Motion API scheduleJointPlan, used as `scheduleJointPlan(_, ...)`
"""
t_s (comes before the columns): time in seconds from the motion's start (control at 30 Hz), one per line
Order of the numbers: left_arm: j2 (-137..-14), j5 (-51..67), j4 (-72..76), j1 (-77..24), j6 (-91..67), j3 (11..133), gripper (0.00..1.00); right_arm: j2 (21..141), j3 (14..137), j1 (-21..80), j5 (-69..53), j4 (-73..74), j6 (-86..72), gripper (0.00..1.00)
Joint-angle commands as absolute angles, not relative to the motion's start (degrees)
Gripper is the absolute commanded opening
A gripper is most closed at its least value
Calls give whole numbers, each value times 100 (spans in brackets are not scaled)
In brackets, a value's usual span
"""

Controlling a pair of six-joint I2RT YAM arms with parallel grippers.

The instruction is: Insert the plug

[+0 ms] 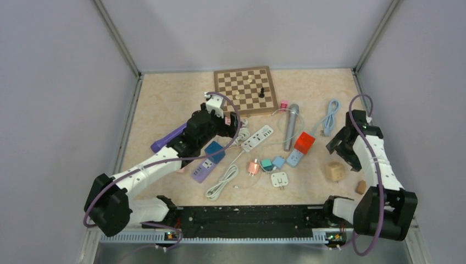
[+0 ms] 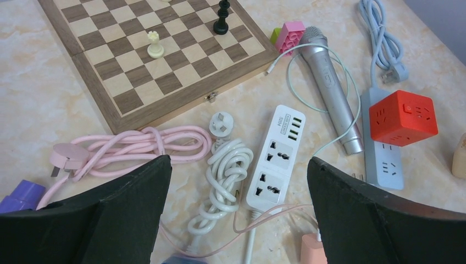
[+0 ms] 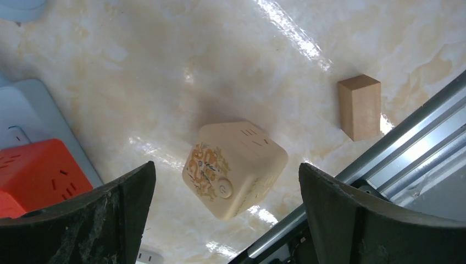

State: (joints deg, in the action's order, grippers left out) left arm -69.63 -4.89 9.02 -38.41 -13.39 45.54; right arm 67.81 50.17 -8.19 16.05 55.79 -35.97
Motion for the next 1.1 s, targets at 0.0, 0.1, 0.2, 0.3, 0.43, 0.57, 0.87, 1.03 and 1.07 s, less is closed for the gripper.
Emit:
scheduleJointPlan(0.0,-6854,-536,1150,-3798,-1223,4517,98,6475,4960,-970,1846,5885,-3926,99)
scheduleJointPlan(0.1,-6873,-541,1168,-3791,-1207,4499,98,6506,4744,-1025,1628,5769,-3943,99)
scheduleJointPlan(0.2,-6880,-547,1175,-3789,-1187,4506,98,6524,4574,-1023,1251,5691,-4072,99)
scheduleJointPlan(0.3,-6882,-562,1162,-3781,-1178,4521,98,6462,4442,-1028,991,5617,-4379,99)
scheduleJointPlan(0.43,-6899,-562,1102,-3775,-1178,4552,98,6480,4278,-1028,858,5485,-4726,99)
scheduleJointPlan(0.57,-6899,-562,1024,-3773,-1146,4600,98,6438,3979,-1028,866,5041,-4933,96)
scheduleJointPlan(0.87,-6890,-555,895,-3762,-1114,4645,98,6331,3759,-1029,1352,4504,-5096,80)
scheduleJointPlan(1.03,-6884,-529,869,-3762,-1127,4715,98,6057,4026,-1026,1143,4360,-4904,55)
scheduleJointPlan(1.07,-6878,-523,858,-3763,-1125,4731,98,5973,4159,-1024,1117,4378,-4852,51)
